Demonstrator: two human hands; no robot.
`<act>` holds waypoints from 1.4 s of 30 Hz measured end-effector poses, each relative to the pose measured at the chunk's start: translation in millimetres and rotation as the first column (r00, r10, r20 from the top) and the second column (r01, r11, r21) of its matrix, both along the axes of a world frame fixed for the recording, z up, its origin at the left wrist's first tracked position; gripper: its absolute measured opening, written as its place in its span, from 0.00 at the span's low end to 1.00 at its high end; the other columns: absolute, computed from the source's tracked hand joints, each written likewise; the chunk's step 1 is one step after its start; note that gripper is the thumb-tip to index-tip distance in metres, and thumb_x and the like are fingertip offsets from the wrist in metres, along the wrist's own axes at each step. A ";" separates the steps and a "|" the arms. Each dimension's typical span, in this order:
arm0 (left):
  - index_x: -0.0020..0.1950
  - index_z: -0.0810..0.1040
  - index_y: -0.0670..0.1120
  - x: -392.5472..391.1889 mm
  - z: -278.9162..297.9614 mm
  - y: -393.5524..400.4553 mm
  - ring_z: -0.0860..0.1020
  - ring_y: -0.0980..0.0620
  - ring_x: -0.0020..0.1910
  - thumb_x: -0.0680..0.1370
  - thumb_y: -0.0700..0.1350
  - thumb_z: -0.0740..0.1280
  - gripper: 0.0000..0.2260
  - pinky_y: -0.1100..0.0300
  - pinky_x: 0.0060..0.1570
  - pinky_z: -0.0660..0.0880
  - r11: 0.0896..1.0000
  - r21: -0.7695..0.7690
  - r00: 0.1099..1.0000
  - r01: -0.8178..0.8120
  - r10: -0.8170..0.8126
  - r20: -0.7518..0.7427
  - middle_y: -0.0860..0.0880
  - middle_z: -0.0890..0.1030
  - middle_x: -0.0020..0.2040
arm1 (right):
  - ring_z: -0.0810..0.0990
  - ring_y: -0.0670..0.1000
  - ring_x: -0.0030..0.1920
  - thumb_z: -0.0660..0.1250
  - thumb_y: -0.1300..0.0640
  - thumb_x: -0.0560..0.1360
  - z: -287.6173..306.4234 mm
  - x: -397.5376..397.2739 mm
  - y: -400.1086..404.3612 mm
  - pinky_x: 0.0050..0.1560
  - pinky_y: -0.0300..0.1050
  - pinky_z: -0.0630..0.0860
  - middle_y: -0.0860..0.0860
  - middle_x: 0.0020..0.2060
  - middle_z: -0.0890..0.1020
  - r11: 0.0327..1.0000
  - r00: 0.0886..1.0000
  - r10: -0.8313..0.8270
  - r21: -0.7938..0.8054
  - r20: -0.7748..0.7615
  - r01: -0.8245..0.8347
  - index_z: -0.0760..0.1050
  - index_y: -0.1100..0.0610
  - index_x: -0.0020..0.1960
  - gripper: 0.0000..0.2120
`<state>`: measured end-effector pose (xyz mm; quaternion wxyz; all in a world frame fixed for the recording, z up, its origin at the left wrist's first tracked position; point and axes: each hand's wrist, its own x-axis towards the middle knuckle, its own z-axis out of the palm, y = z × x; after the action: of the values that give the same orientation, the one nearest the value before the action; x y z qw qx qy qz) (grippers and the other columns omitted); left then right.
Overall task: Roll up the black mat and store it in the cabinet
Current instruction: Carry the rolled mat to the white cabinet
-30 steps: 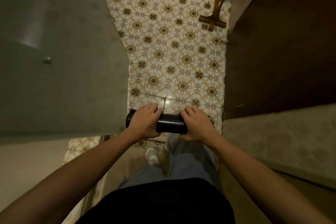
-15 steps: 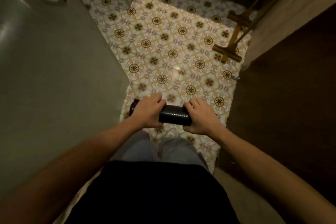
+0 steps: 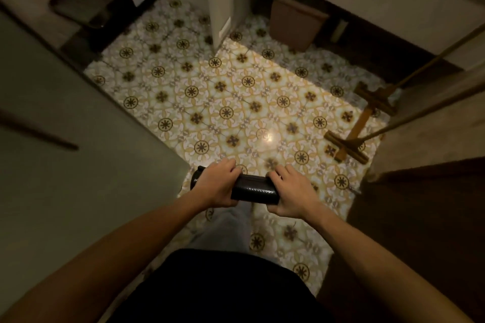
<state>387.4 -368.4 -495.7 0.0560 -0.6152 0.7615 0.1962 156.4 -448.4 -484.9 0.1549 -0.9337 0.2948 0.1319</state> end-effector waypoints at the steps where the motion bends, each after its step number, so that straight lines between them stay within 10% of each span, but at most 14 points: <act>1: 0.53 0.73 0.46 8.9 -2.3 -22.9 0.72 0.46 0.48 0.64 0.60 0.72 0.25 0.55 0.40 0.67 1.000 -0.004 1.000 -0.014 0.014 -0.006 0.46 0.73 0.50 | 0.73 0.56 0.49 0.66 0.36 0.64 -1.5 9.9 -23.7 0.45 0.53 0.76 0.54 0.51 0.75 1.000 1.000 -0.001 0.003 -0.006 0.001 0.72 0.56 0.58 0.31; 42: 0.63 0.73 0.49 560.5 -14.0 -498.6 0.73 0.46 0.54 0.64 0.59 0.74 0.31 0.52 0.45 0.75 0.769 0.089 0.759 -0.633 0.639 -0.124 0.47 0.74 0.54 | 0.74 0.56 0.50 0.75 0.41 0.63 -16.2 646.6 -619.9 0.40 0.47 0.73 0.53 0.51 0.73 0.862 0.881 0.470 0.184 0.058 -0.473 0.71 0.52 0.62 0.32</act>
<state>947.9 -867.0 -509.7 -0.0572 -0.8195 0.5053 0.2643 803.0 -1068.2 -501.1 0.2092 -0.9586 0.0427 0.1886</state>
